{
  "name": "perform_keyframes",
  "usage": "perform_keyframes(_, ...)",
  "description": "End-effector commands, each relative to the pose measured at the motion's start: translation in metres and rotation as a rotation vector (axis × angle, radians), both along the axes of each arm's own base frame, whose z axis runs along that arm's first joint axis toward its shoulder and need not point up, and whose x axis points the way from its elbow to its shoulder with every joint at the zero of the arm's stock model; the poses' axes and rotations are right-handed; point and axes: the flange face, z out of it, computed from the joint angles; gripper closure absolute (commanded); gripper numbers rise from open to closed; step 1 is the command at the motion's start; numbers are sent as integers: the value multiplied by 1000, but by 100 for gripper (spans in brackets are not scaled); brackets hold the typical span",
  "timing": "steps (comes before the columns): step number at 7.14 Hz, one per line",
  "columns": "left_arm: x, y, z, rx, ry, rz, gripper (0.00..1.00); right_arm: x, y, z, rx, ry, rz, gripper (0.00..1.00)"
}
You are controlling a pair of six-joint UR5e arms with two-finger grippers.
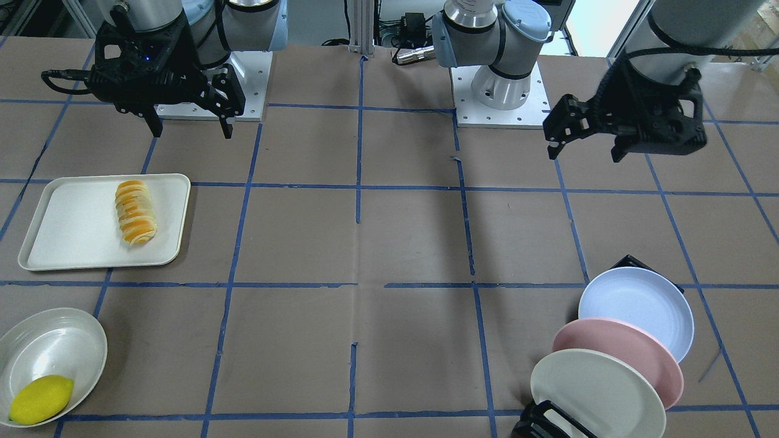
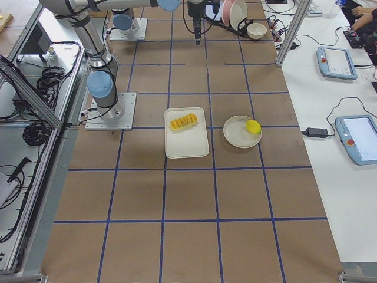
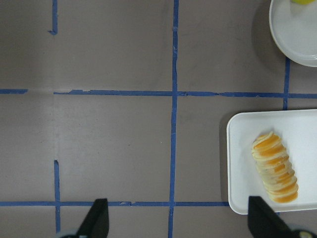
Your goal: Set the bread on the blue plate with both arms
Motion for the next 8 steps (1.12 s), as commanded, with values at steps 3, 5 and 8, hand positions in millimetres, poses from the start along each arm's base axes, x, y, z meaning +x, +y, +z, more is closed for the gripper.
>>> perform_keyframes(3,185,-59,-85,-9,47,-168,0,-3,-1,-10,5,-8,14,2)
perform_keyframes(5,236,-88,-135,-21,53,-209,0,-10,-1,-58,-57,18,152,1)
perform_keyframes(8,266,-139,-195,0,104,-218,0,-20,36,-118,-63,15,137,2)
